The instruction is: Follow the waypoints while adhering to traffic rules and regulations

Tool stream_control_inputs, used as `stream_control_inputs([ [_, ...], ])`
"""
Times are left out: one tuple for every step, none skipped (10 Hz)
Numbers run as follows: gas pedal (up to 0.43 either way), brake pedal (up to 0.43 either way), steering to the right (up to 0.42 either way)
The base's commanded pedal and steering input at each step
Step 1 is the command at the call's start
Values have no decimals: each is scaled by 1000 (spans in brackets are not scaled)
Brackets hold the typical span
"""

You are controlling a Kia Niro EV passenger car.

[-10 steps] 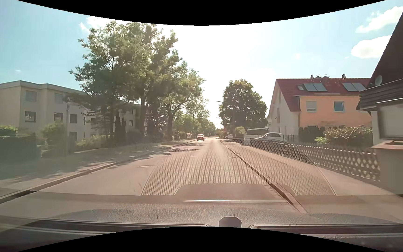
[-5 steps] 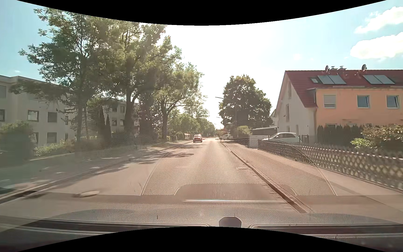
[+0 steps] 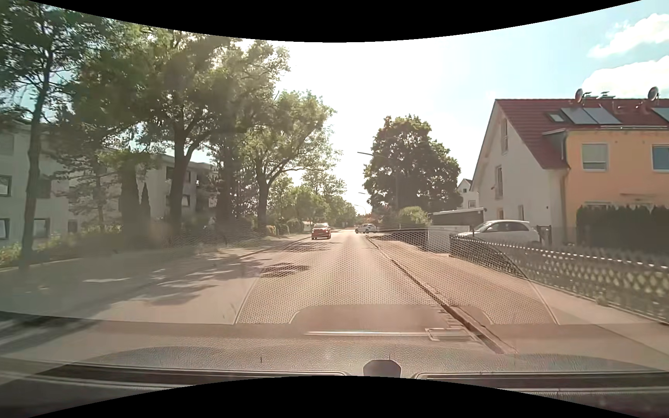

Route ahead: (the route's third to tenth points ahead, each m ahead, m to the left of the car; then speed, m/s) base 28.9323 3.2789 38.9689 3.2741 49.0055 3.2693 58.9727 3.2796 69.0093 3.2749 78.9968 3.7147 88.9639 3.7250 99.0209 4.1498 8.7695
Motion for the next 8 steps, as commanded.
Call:
stream_control_inputs([
  [67,6,2],
  [67,6,2],
  [67,6,2],
  [67,6,2],
  [67,6,-1],
  [67,6,-2],
  [67,6,-2],
  [67,6,-4],
])
